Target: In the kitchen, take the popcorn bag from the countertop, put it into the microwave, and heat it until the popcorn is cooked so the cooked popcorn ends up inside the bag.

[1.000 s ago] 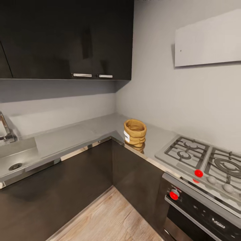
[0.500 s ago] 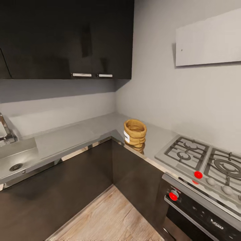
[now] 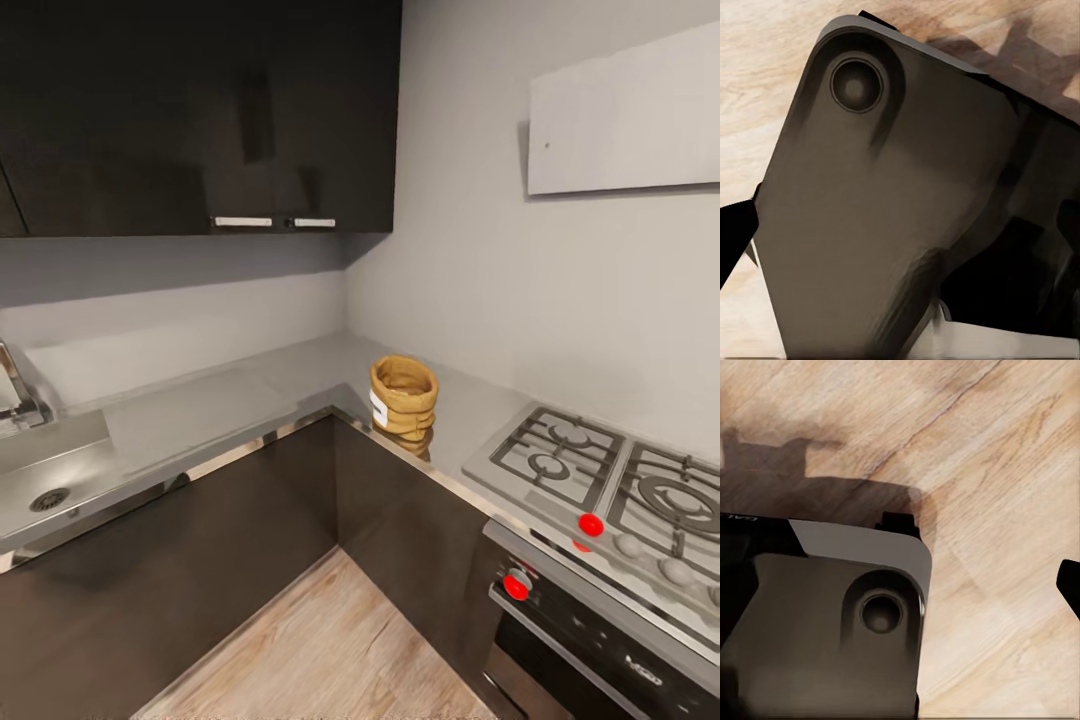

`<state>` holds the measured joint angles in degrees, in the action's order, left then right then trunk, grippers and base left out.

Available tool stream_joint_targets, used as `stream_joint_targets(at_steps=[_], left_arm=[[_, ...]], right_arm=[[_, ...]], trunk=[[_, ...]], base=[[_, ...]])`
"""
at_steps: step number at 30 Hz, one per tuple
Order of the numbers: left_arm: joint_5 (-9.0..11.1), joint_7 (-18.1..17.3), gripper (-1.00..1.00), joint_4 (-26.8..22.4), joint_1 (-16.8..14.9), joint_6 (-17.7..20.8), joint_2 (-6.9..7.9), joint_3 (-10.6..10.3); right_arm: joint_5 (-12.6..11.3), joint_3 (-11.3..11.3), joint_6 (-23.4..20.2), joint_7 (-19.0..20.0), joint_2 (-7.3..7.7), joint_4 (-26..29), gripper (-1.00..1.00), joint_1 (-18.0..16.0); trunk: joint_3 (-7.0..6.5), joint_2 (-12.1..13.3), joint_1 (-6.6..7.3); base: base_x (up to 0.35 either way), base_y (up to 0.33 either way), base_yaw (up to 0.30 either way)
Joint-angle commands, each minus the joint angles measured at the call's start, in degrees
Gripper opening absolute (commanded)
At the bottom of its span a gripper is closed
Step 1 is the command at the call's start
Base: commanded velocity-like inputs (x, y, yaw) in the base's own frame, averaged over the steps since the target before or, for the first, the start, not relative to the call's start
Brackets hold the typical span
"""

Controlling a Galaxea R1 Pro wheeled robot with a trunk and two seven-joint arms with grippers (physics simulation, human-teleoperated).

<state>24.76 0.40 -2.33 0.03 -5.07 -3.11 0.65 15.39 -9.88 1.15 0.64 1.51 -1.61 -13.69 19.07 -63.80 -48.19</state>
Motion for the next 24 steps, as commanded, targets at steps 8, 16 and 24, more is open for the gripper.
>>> stream_joint_targets(at_steps=[8,16,24], left_arm=[[0.2,0.04,1.0,-0.04,-0.01,-0.12,-0.05,0.04],[0.11,0.04,1.0,-0.04,-0.01,-0.12,-0.06,0.02],[0.16,0.04,1.0,-0.09,0.03,-0.12,0.03,-0.03]], right_arm=[[0.6,-0.49,0.46,-0.02,0.04,-0.1,1.0,-0.07],[0.62,-0.48,0.43,-0.02,-0.02,-0.09,1.0,-0.1],[0.61,-0.48,0.43,-0.02,-0.02,-0.08,1.0,-0.1]], trunk=[[-0.65,3.18,1.76],[-1.16,5.99,3.3],[-0.43,5.99,3.3]], base=[[0.0,0.0,0.0],[0.0,0.0,0.0],[0.0,0.0,0.0]])
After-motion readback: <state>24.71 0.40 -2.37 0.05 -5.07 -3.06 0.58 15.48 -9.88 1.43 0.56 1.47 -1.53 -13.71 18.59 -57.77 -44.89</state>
